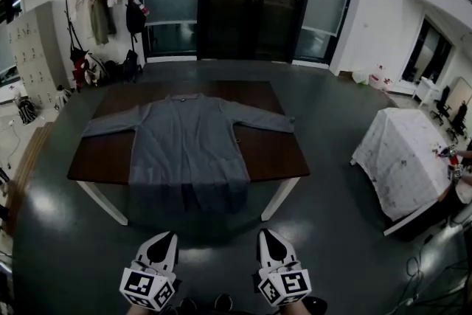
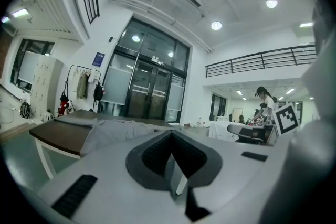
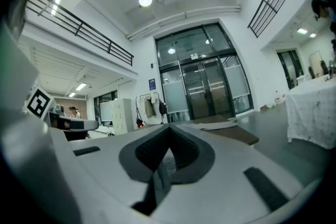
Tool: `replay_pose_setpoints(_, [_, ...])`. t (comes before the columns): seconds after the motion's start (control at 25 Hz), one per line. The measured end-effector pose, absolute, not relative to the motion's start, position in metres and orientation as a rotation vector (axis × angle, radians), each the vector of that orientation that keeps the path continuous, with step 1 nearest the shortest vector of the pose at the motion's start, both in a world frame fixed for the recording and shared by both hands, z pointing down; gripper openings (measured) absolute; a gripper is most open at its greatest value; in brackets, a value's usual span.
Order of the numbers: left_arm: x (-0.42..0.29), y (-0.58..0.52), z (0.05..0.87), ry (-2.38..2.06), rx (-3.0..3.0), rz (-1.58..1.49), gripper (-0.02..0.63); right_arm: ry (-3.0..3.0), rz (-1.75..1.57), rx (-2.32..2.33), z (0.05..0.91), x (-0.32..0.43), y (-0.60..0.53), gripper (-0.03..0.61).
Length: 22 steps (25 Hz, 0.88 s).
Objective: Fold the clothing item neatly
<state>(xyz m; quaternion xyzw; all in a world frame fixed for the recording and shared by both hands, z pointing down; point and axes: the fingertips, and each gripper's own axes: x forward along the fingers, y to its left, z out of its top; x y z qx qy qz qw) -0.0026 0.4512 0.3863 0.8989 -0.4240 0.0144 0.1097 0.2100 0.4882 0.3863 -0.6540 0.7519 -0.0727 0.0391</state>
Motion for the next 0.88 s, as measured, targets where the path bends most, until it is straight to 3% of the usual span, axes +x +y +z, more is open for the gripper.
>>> replay_pose_setpoints(0.44, [0.06, 0.447, 0.402, -1.172, 2.65, 0.098, 0.009, 2.298, -0.217, -2.03, 0.4, 0.274, 0.477, -0.012])
replay_pose_setpoints(0.88, [0.107, 0.362, 0.414, -1.076, 2.657, 0.079, 0.009, 2.189, -0.255, -2.182, 0.422, 0.326, 0.425, -0.012])
